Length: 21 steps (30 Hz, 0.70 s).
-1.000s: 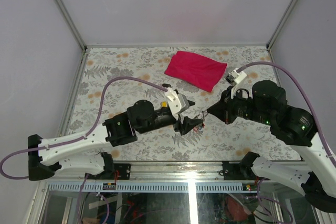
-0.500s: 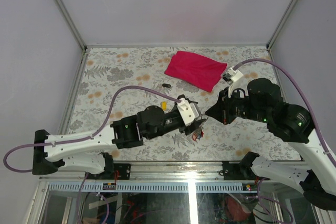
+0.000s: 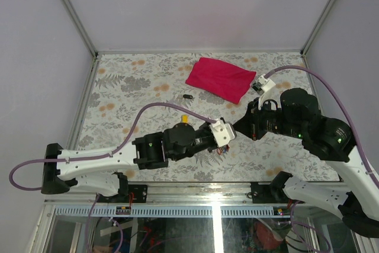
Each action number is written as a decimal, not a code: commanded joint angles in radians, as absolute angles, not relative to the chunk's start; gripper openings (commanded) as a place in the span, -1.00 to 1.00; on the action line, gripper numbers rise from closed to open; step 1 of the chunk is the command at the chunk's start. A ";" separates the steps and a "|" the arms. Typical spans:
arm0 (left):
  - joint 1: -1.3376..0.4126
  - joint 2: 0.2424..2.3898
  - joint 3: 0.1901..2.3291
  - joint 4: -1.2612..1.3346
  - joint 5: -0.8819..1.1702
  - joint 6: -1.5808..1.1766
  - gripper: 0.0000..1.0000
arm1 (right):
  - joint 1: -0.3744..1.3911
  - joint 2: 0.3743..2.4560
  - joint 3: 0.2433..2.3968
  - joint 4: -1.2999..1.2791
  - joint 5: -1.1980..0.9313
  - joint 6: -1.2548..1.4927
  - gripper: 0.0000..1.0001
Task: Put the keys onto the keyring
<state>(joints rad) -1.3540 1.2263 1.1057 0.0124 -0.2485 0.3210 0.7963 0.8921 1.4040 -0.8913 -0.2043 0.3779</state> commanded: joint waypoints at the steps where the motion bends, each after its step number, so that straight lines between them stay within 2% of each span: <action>1: -1.374 1.241 1.153 0.052 -0.288 0.361 -0.65 | 0.795 0.874 1.446 -0.847 -0.236 0.395 -1.00; 6: -1.391 1.248 1.154 0.052 -0.307 0.372 -0.99 | 0.794 0.865 1.442 -0.846 -0.216 0.395 -1.00; 12: -1.406 1.240 1.144 0.039 -0.332 0.376 -1.00 | 0.795 0.814 1.413 -0.804 -0.171 0.388 -1.00; 14: -1.409 1.235 1.144 0.034 -0.340 0.376 -1.00 | 0.795 0.792 1.393 -0.777 -0.158 0.385 -0.87; 18: -1.411 1.232 1.143 0.026 -0.350 0.376 -1.00 | 0.794 0.763 1.366 -0.743 -0.140 0.378 -0.44; 21: -1.413 1.234 1.146 0.021 -0.355 0.376 -1.00 | 0.795 0.758 1.364 -0.738 -0.135 0.368 -0.31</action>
<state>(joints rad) -1.4071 1.2419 1.1198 -0.0059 -0.3157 0.3580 0.7956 0.7780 1.3613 -0.8238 -0.1688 0.3817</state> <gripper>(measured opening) 0.052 0.321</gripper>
